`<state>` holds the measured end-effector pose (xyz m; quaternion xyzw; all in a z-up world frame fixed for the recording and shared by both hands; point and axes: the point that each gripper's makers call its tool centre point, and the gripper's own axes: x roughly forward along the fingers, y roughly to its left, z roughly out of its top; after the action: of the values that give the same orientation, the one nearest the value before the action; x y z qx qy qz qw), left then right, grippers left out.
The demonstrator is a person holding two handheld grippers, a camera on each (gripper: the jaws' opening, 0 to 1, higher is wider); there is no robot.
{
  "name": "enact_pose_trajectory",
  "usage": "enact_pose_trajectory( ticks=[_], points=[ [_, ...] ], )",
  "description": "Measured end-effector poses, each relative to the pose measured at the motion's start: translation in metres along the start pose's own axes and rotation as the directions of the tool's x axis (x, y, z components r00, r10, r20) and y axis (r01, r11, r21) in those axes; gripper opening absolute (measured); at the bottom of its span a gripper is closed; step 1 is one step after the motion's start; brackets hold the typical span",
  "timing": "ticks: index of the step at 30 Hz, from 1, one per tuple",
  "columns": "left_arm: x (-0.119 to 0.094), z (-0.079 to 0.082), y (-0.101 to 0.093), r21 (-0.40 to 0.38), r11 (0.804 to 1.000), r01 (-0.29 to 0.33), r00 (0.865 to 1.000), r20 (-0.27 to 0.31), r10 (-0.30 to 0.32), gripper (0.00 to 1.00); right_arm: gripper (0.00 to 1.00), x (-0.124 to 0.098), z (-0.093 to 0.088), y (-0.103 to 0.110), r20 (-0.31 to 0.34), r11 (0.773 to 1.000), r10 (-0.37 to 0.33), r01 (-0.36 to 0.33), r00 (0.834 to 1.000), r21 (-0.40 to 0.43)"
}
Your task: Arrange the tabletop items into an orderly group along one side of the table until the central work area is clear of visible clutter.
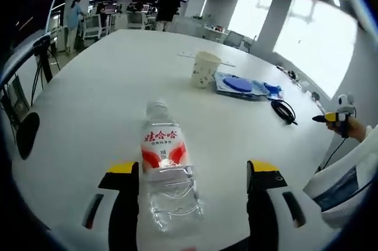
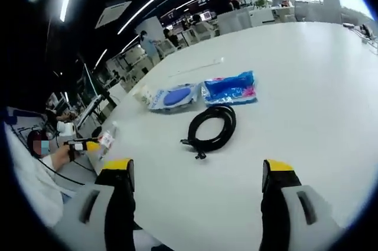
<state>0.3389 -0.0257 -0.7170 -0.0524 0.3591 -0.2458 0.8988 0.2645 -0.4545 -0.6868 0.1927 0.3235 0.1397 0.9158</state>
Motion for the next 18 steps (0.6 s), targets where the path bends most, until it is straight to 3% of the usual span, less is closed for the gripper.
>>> enact_pose_trajectory(
  ticks=[13, 18],
  points=[
    [0.000, 0.009, 0.000, 0.009, 1.000, -0.022, 1.000, -0.011, 0.022, 0.76, 0.87, -0.007, -0.018, -0.003, 0.026, 0.997, -0.011, 0.008, 1.000, 0.078],
    [0.003, 0.023, 0.001, 0.001, 1.000, -0.020, 1.000, 0.015, 0.020, 0.77, 0.84, -0.011, -0.022, -0.009, 0.030, 0.996, -0.004, 0.001, 1.000, 0.091]
  ],
)
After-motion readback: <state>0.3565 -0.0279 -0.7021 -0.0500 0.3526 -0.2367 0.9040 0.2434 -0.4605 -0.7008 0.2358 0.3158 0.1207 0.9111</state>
